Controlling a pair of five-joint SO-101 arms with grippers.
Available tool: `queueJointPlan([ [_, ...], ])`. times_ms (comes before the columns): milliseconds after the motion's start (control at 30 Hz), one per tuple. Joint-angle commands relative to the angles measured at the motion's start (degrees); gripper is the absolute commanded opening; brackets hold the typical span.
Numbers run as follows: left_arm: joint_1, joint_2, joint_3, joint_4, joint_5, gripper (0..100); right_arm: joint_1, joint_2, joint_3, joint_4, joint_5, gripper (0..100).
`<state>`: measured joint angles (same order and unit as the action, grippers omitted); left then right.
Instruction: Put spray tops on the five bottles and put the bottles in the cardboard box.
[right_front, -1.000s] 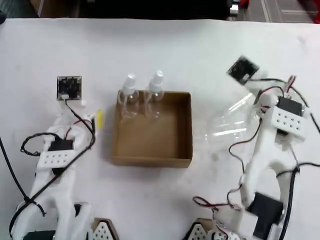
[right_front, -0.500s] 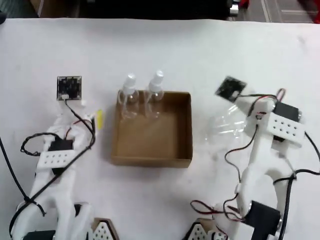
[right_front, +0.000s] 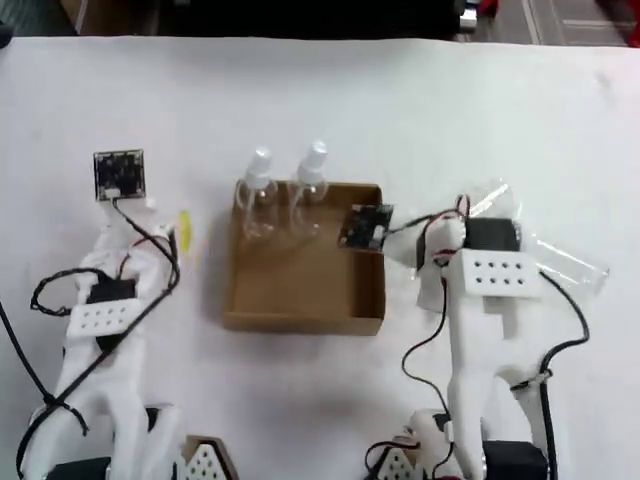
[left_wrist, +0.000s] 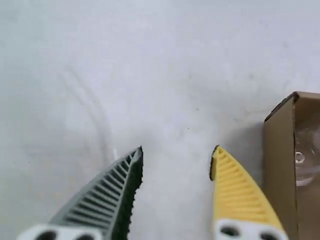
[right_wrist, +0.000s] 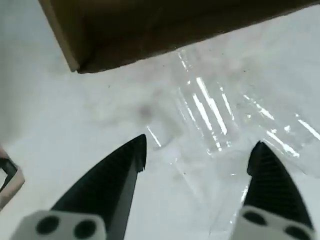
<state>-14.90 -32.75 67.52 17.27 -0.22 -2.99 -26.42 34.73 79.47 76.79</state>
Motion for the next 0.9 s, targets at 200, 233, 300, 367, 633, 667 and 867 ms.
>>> queueJointPlan([
  [200,-0.5,-0.2,-3.0,-0.7,-0.4,21,-4.6,-1.7,10.5,-14.5,-0.2,30.7],
  [233,-0.5,-0.2,-3.0,-0.7,-0.4,21,-4.6,-1.4,11.1,-15.6,-0.2,30.7],
  [300,-0.4,-0.2,-3.0,-0.7,-0.4,21,-4.6,0.8,11.3,-16.8,-0.2,30.7],
  [367,-0.3,-0.2,-3.0,-0.7,-0.4,21,-4.5,4.5,11.2,-17.9,-0.2,30.7],
  [633,-0.3,-0.2,-3.0,-0.7,-0.4,21,-4.1,14.2,11.2,-25.5,-0.4,30.3],
  [667,-0.3,-0.2,-3.0,-0.7,-0.4,21,-4.1,14.3,11.2,-25.8,-0.4,29.6],
  [867,-0.3,-0.2,-3.1,-0.7,-0.5,21,-4.1,14.3,11.2,-26.4,-0.2,7.4],
])
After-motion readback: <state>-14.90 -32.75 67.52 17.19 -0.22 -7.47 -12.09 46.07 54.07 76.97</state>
